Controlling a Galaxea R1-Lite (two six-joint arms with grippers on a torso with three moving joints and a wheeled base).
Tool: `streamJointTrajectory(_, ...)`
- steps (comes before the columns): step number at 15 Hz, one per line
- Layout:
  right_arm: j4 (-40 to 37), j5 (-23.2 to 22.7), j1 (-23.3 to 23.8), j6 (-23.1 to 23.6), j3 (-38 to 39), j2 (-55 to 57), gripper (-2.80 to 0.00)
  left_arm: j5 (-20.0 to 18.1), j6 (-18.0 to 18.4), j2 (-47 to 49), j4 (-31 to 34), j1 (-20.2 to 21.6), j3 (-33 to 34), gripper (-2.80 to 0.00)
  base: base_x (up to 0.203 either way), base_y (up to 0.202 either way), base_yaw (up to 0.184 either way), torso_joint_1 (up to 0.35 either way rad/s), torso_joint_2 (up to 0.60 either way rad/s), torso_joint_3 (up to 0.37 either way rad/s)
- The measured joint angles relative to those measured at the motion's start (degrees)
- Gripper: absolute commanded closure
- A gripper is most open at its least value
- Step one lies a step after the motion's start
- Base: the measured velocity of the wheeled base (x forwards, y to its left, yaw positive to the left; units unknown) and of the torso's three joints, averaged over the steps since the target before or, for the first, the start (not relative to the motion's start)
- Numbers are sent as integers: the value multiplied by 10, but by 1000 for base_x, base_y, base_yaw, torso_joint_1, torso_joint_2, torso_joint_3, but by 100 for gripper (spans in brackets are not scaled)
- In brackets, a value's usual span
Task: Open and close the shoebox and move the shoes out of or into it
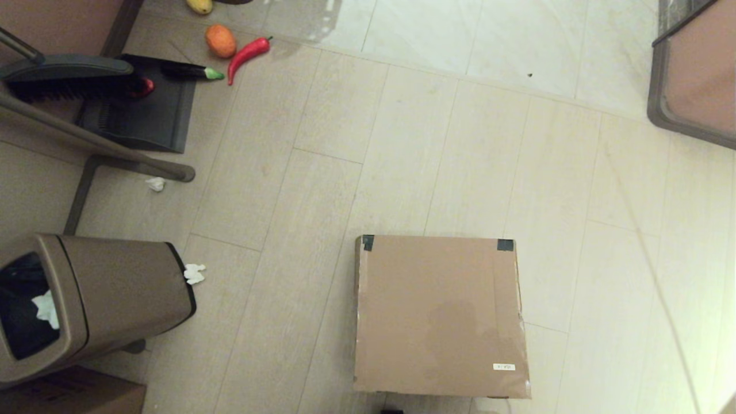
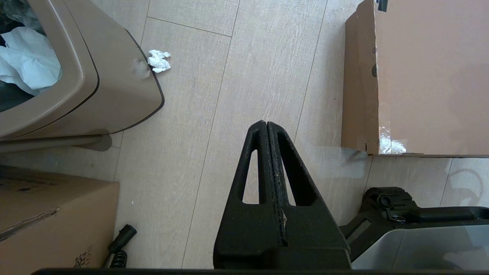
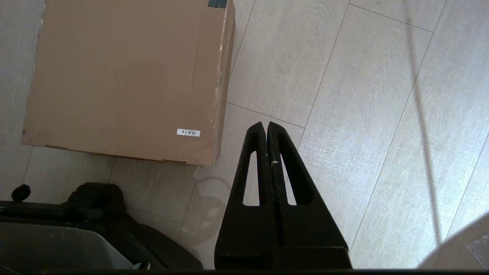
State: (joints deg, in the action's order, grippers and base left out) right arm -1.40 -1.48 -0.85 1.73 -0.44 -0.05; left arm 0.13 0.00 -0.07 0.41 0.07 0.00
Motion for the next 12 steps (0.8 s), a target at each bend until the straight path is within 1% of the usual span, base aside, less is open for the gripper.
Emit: streamJointTrajectory(12,0,0,0,0,0,0,0,0,0,0,0,0,0,0,0,0,0,0,0,0)
